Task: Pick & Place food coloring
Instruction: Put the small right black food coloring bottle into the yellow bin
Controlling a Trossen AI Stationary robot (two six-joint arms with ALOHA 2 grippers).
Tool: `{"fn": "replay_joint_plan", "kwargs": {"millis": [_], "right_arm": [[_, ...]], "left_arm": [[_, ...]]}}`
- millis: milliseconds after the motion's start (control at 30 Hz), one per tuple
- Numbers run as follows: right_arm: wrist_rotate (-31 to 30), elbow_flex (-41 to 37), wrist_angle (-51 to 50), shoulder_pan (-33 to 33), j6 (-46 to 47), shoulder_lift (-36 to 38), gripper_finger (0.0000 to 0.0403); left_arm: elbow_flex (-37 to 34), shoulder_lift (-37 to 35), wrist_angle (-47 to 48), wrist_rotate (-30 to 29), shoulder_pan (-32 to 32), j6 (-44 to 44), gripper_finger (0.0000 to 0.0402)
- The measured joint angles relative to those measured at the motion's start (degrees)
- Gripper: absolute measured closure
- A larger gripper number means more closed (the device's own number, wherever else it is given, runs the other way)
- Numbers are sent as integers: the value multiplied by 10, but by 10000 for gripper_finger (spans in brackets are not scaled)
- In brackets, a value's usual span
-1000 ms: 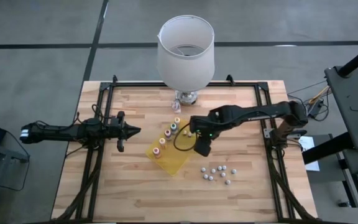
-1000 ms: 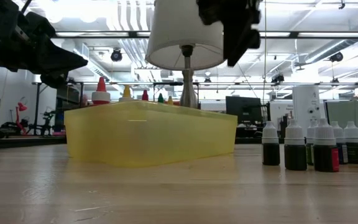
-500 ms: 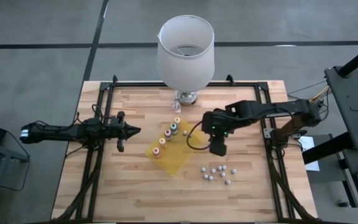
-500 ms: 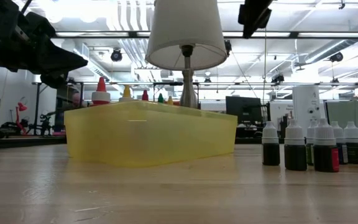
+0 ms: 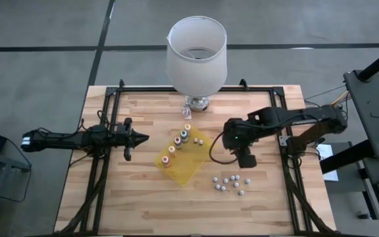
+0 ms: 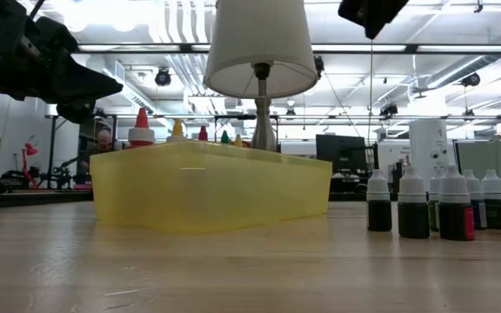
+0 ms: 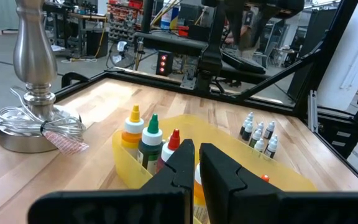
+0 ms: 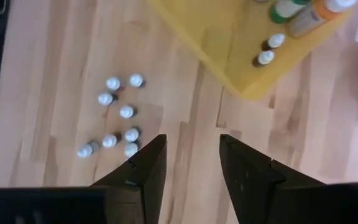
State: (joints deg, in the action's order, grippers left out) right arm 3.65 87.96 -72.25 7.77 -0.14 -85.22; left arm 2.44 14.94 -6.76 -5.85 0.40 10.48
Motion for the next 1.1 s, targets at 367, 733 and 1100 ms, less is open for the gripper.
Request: {"fn": "replay_joint_plan", "kwargs": {"millis": [367, 733, 1100], "right_arm": [[15, -54, 0, 2, -36, 48, 359], [49, -105, 0, 6, -67, 88, 394], [86, -106, 2, 77, -60, 84, 394]], "left_arm": [[0, 0, 0, 0, 0, 0, 401], [0, 0, 0, 0, 0, 0, 401], [0, 0, 0, 0, 0, 0, 401]]}}
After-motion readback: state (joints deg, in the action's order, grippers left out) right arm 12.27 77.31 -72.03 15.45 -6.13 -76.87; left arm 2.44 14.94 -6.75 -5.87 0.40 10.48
